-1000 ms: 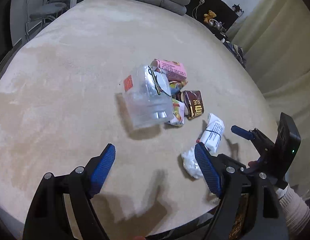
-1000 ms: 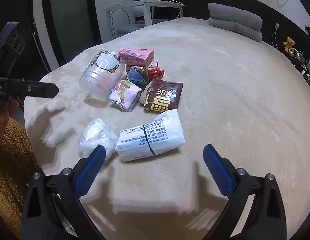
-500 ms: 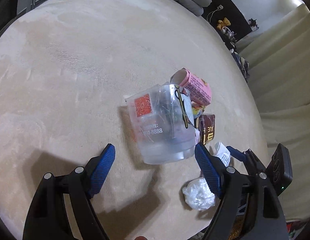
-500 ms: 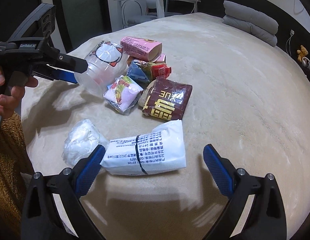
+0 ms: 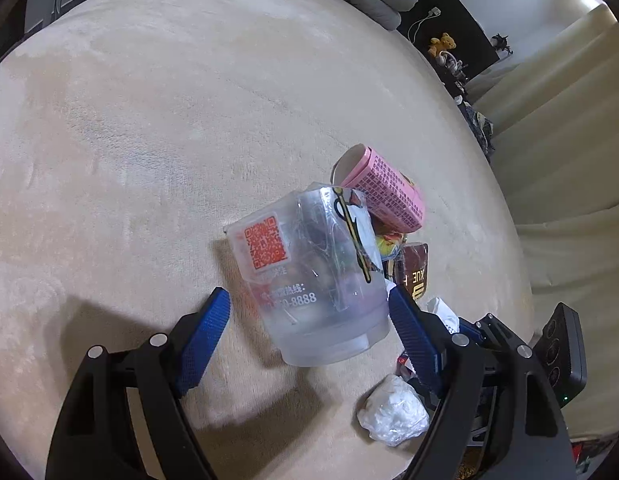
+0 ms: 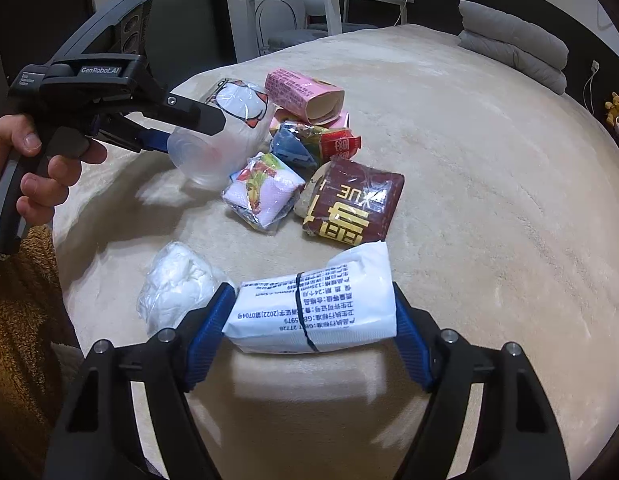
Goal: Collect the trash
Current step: 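Grasp the clear plastic cup with the left tool while the right tool grasps the white wrapped package, then carry the cup in the left tool while the right tool carries the package down to the bin, then open the left tool over the bin while the right tool releases the package, then raise both tools back over the bed toward the white plastic bag and wrappers, then close the right tool on the white plastic bag while the left tool reaches the wrappers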
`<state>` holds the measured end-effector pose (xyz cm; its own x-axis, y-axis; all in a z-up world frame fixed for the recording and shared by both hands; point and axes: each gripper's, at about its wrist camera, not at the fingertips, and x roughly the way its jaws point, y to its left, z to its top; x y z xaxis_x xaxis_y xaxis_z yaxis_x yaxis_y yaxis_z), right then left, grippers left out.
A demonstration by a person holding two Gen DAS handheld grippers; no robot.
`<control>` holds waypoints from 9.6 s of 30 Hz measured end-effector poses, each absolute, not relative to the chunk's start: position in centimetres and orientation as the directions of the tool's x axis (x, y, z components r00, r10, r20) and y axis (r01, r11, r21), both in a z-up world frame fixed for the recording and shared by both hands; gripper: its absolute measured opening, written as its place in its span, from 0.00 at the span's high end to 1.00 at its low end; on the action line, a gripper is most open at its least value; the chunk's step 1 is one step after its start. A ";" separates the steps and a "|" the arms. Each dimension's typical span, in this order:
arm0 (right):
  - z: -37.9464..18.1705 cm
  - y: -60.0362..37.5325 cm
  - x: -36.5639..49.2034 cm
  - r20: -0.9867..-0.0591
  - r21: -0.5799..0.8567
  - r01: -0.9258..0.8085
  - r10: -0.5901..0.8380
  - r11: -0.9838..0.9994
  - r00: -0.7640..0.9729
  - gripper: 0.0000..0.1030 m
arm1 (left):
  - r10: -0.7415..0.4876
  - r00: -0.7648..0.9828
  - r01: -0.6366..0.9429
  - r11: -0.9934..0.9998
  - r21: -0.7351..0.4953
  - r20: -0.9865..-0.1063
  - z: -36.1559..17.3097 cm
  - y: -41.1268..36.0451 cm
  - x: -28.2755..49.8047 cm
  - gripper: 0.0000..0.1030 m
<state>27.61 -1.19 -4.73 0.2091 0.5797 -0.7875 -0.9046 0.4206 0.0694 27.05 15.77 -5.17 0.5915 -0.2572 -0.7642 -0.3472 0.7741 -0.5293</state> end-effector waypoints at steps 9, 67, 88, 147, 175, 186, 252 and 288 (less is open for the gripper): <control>-4.1 -2.3 27.3 -0.770 0.082 -0.883 0.592 0.461 0.238 0.28 | -0.268 0.619 -0.317 0.775 -0.547 -0.738 -5.1 15.6 25.7 0.34; -0.7 -12.1 11.7 -0.643 0.210 -0.791 0.691 0.575 0.331 0.28 | -0.286 0.767 -0.054 0.863 -0.502 -0.575 -3.7 2.0 5.8 0.35; -3.6 -13.4 9.6 -0.725 0.296 -0.686 0.624 0.665 0.292 0.28 | -0.329 0.689 -0.060 0.862 -0.503 -0.646 -6.6 -1.1 3.9 0.35; -17.4 -12.0 11.6 -0.908 0.419 -0.267 0.400 0.868 -0.124 0.17 | -0.250 0.123 -0.306 0.911 -0.277 -0.960 -18.6 -3.6 6.5 0.27; -11.4 -13.2 10.6 -0.801 0.562 -0.375 0.598 0.737 -0.026 0.17 | -0.283 0.315 -0.265 0.890 -0.370 -0.906 -14.6 -2.9 4.8 0.23; -4.0 -13.4 9.8 -0.713 0.485 -0.598 0.684 0.639 0.152 0.17 | -0.272 0.523 -0.183 0.890 -0.418 -0.807 -8.7 -1.3 4.0 0.23; -3.0 -6.2 22.1 -0.712 0.333 -0.715 0.661 0.614 0.236 0.49 | -0.121 0.720 -0.185 0.916 -0.357 -0.683 -1.9 7.7 11.9 0.07; -3.7 -10.5 23.6 -0.708 0.403 -0.618 0.657 0.675 0.257 0.49 | 0.059 0.582 -0.144 0.989 -0.031 -0.811 -6.3 5.0 28.8 0.22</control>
